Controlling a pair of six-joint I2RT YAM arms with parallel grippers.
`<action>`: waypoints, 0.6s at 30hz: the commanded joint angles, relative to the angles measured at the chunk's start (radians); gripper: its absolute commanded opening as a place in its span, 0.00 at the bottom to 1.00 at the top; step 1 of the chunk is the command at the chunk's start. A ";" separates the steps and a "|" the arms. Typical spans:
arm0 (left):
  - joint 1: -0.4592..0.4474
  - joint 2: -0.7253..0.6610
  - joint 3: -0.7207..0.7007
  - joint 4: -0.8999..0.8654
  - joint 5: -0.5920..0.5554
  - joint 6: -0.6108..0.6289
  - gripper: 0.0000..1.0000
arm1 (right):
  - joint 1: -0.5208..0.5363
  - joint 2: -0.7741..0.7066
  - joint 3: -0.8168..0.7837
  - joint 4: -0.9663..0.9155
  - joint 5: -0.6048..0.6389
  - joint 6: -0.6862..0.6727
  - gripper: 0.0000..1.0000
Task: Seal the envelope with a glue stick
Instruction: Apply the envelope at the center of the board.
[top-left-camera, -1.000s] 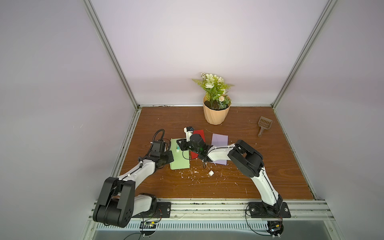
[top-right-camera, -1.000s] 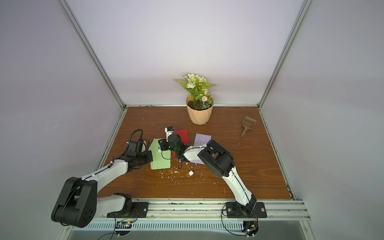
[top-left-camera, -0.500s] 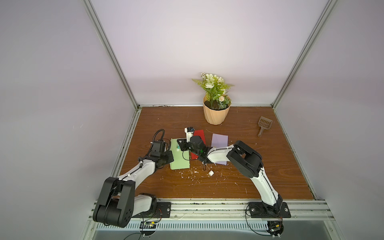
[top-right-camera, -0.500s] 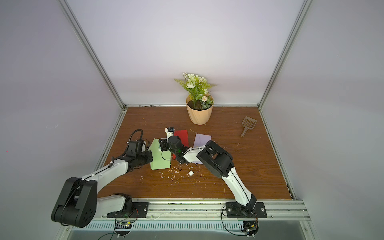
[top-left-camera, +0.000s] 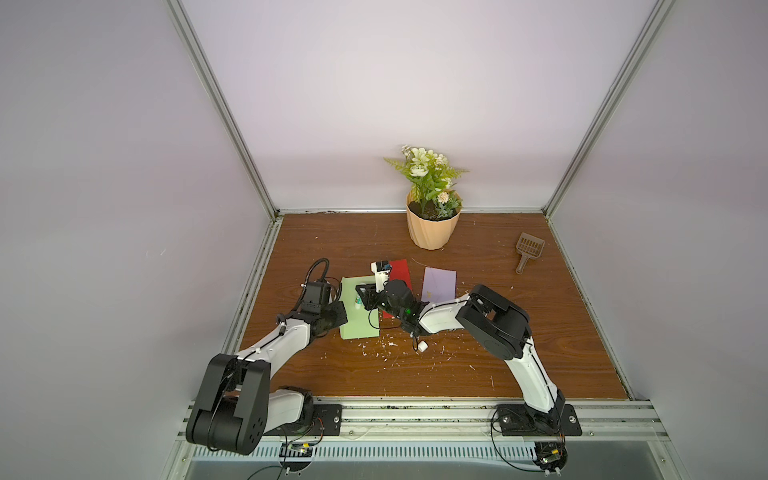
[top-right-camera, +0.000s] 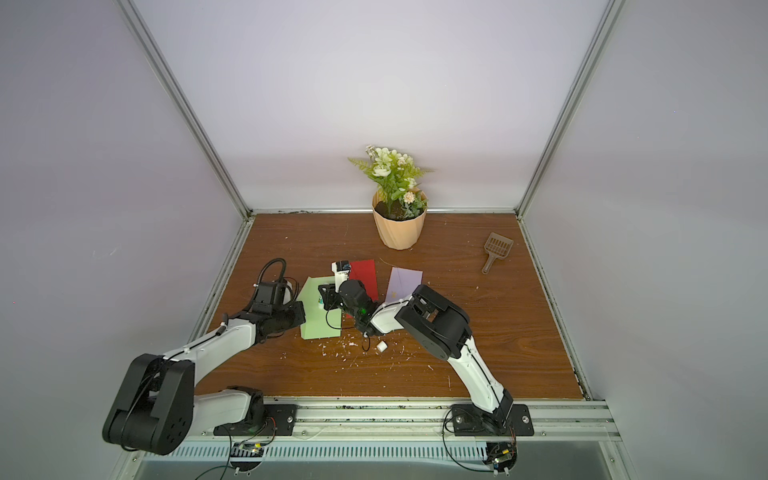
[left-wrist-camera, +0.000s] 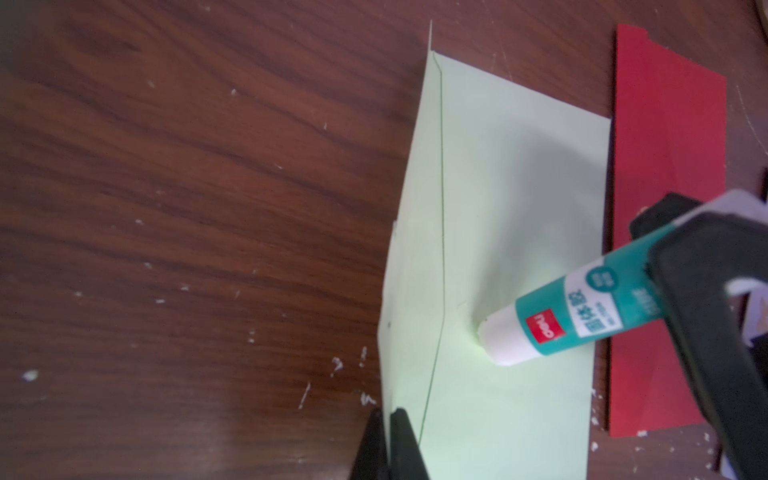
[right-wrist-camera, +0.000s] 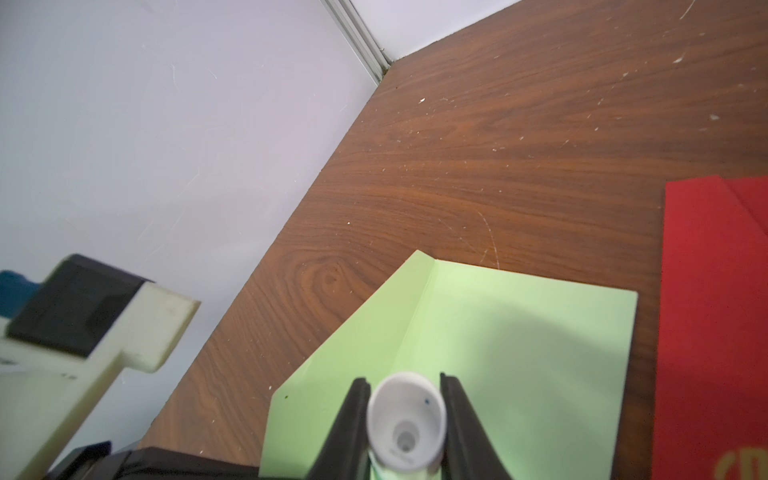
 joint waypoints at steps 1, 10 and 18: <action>-0.008 0.014 0.000 -0.013 -0.011 -0.012 0.00 | 0.017 -0.040 -0.041 -0.049 -0.007 -0.023 0.00; -0.008 0.014 -0.001 -0.006 -0.005 -0.016 0.00 | 0.029 -0.056 -0.063 -0.049 -0.018 0.002 0.00; -0.009 0.011 -0.011 -0.003 0.001 -0.017 0.00 | 0.023 -0.009 0.008 -0.051 0.027 -0.006 0.00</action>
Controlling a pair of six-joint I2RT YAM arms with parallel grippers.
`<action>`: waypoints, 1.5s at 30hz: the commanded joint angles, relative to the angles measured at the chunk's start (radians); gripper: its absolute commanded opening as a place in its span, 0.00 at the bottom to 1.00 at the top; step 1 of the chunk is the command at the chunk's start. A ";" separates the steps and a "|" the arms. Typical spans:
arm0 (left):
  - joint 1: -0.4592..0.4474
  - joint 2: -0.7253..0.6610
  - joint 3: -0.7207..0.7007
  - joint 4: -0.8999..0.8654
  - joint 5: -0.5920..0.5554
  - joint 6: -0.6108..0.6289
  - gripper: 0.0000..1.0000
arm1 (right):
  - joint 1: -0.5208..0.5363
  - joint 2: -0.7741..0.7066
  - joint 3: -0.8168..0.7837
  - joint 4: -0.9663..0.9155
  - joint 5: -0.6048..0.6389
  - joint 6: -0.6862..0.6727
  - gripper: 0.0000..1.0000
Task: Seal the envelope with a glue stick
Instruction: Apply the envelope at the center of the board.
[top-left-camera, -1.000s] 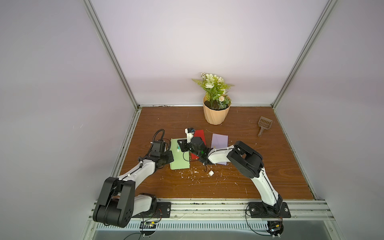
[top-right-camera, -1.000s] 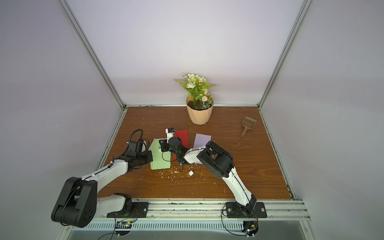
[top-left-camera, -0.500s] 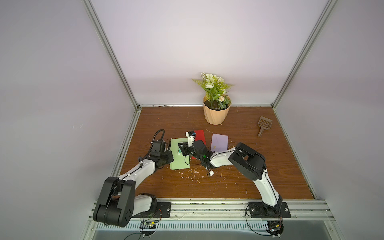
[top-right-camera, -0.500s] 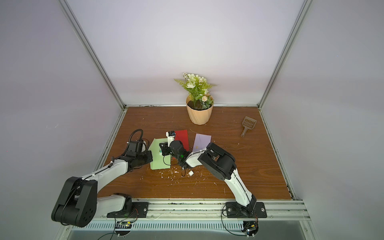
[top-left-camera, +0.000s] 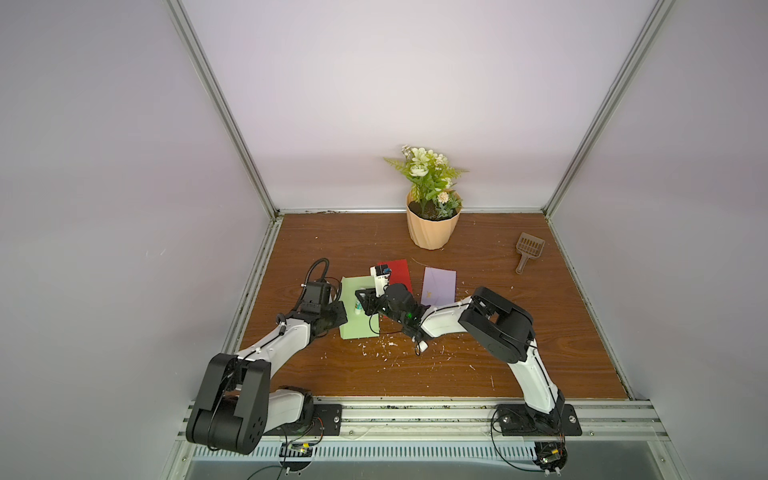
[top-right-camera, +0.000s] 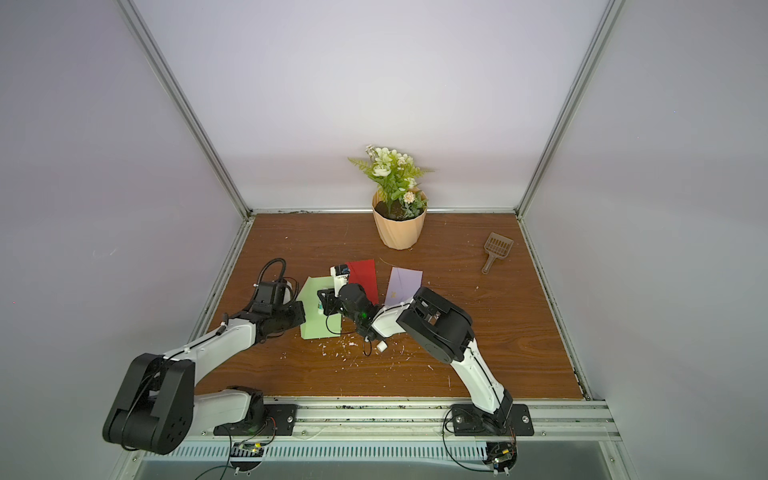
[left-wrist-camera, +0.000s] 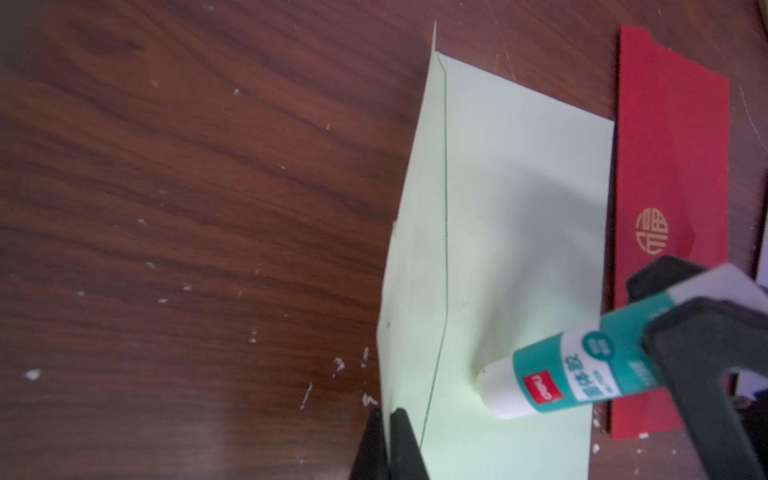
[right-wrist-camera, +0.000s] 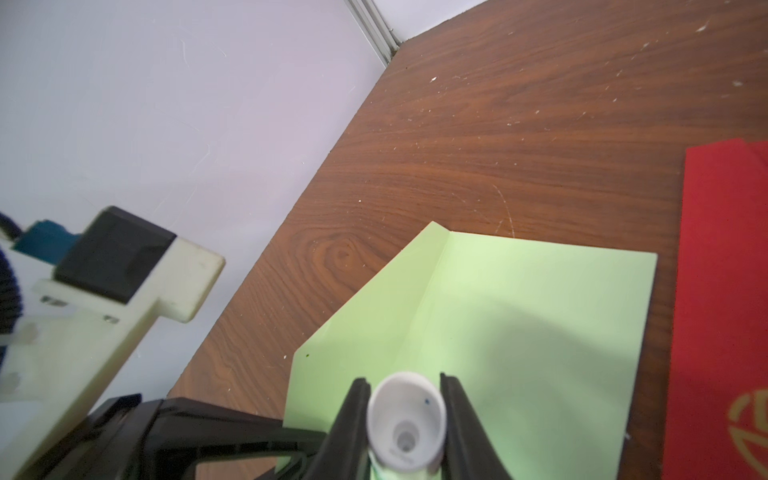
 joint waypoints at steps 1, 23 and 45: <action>-0.008 0.010 -0.013 -0.004 0.001 -0.012 0.00 | -0.002 0.030 0.051 -0.039 0.031 -0.010 0.00; -0.010 -0.001 -0.018 -0.013 -0.005 -0.013 0.00 | -0.066 0.131 0.215 -0.071 0.075 -0.020 0.00; -0.010 0.003 -0.014 -0.008 -0.011 -0.028 0.00 | -0.029 0.016 0.039 -0.029 -0.001 0.028 0.00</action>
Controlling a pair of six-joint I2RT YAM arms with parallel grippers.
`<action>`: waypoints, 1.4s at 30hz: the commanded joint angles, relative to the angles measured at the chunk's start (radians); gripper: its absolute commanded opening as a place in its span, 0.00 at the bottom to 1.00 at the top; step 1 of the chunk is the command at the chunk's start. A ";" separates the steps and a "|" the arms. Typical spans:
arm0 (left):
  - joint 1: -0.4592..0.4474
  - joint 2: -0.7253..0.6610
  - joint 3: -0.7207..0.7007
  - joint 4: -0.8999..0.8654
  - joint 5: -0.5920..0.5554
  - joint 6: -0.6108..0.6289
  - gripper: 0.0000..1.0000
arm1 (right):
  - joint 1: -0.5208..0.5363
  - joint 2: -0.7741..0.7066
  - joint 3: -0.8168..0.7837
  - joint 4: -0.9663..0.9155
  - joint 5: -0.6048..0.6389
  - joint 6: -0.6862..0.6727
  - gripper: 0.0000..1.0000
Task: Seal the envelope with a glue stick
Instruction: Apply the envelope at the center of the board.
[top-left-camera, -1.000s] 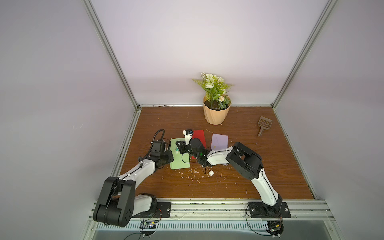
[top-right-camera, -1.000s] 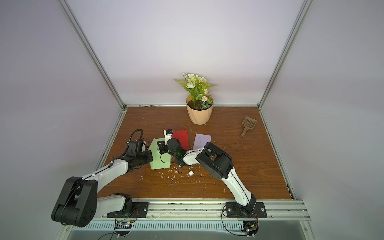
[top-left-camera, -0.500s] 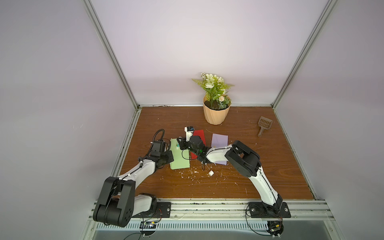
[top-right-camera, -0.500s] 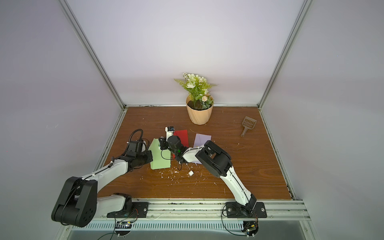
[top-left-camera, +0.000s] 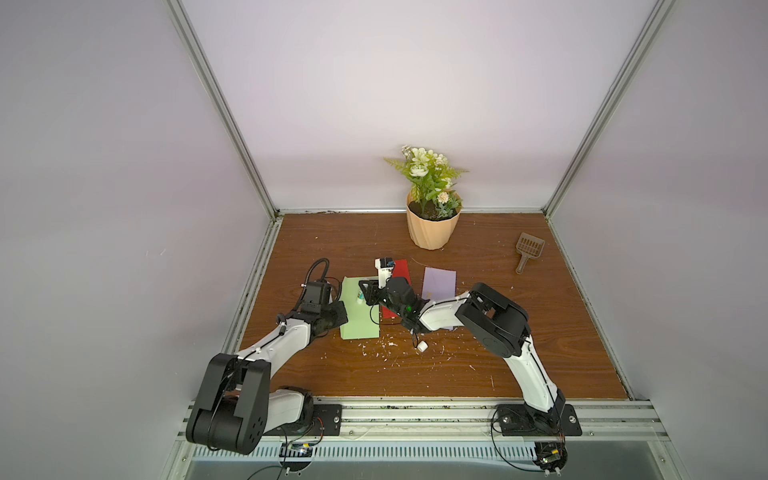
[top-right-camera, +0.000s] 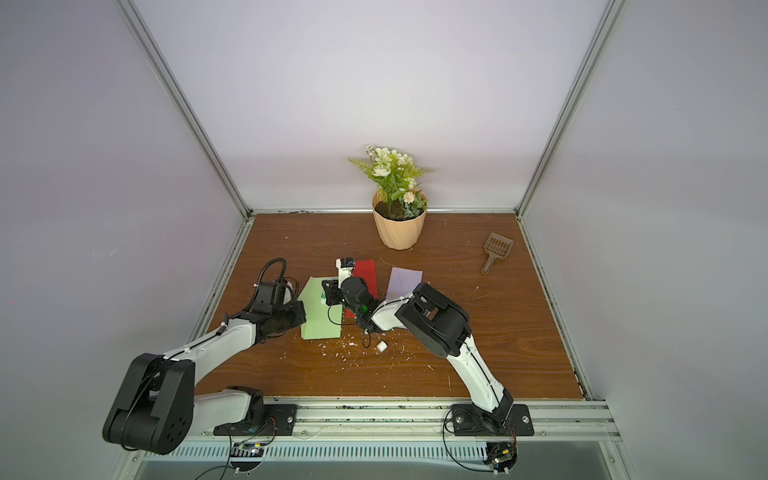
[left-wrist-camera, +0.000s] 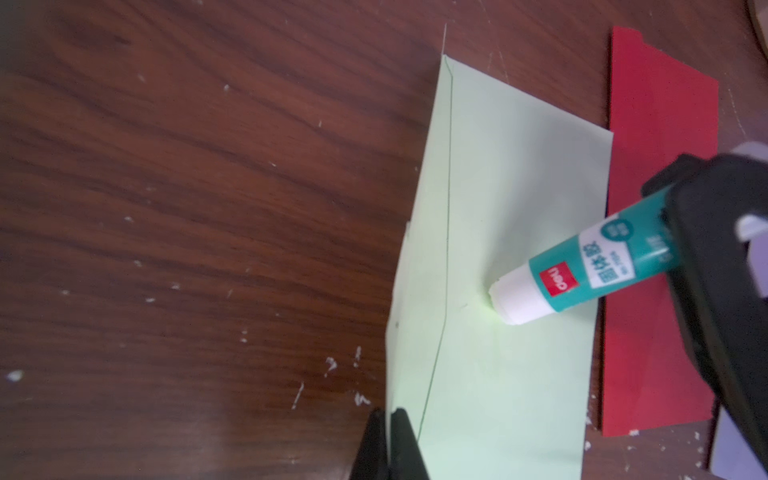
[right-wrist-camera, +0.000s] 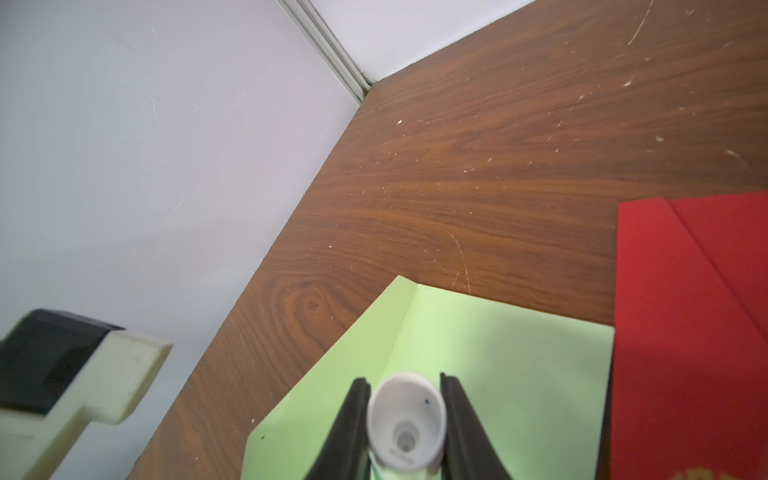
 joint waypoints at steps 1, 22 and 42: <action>-0.010 0.005 -0.014 -0.011 -0.011 -0.019 0.00 | 0.014 -0.034 -0.014 -0.045 -0.039 0.009 0.00; -0.011 0.016 0.012 -0.032 -0.028 -0.005 0.01 | -0.010 -0.174 -0.036 -0.022 -0.143 0.118 0.00; 0.001 -0.131 0.155 -0.201 -0.042 -0.075 0.38 | -0.188 -0.408 -0.309 0.131 -0.202 0.260 0.00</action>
